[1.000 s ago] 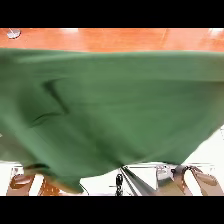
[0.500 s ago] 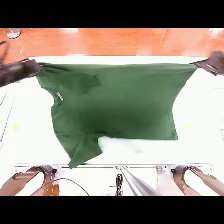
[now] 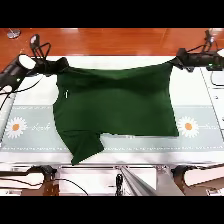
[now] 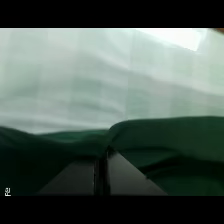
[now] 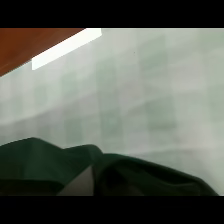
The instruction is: Fold the shirts.
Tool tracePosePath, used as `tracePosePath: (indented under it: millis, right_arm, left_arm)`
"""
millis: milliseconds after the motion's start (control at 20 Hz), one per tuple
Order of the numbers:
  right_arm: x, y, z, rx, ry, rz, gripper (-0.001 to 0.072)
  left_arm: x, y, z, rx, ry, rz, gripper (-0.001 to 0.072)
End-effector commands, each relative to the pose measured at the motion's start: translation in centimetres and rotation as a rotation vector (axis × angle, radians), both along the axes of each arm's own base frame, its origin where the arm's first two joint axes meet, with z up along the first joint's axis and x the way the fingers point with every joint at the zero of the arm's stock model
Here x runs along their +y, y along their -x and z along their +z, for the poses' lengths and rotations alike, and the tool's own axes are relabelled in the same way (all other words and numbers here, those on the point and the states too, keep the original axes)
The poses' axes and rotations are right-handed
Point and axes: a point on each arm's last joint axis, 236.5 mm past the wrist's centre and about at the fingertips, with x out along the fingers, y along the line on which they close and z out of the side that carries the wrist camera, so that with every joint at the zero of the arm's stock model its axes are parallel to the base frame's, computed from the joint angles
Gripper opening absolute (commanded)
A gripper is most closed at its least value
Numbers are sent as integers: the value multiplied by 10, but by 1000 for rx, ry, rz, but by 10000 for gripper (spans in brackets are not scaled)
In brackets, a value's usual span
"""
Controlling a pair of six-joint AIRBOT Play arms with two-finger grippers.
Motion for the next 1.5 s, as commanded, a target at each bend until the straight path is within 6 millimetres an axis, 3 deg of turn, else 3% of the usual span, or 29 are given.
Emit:
tracePosePath:
  millis: [0, 150, 250, 450, 550, 600, 800, 950, 1200, 1250, 1300, 1350, 1450]
  right_arm:
    - [8, -9, -23, 55, -29, 21, 23]
    - [-4, 14, -25, 127, -52, 69, 23]
    - [-12, 39, -29, 200, -68, 135, 23]
    - [-14, 100, -53, 403, 21, 309, 23]
    - [-32, 118, -74, 511, 166, 316, 23]
    - [-41, 124, -82, 556, 217, 300, 23]
    - [-28, 138, -105, 607, 217, 317, 23]
    - [-24, 145, -118, 627, 190, 302, 24]
    - [-18, 143, -116, 615, 166, 306, 25]
    - [-17, 142, -116, 613, 160, 306, 59]
    - [-15, 143, -115, 614, 151, 307, 302]
    - [-13, 145, -114, 620, 142, 319, 647]
    - [-11, 155, -110, 649, 129, 342, 630]
  left_arm:
    - [-4, 8, -22, 121, 41, -20, 21]
    - [14, 24, -7, 196, 36, -95, 21]
    - [20, 50, -7, 289, 34, -185, 21]
    - [17, 107, -28, 455, 6, -380, 21]
    - [19, 124, -48, 520, 4, -381, 21]
    - [18, 132, -58, 552, 14, -382, 21]
    - [16, 151, -82, 631, 38, -386, 21]
    - [14, 151, -84, 637, 49, -385, 22]
    - [13, 155, -83, 649, 55, -393, 25]
    - [13, 156, -82, 655, 58, -395, 73]
    - [13, 159, -82, 664, 61, -398, 305]
    - [13, 162, -81, 676, 62, -406, 712]
    - [17, 171, -79, 711, 50, -416, 704]
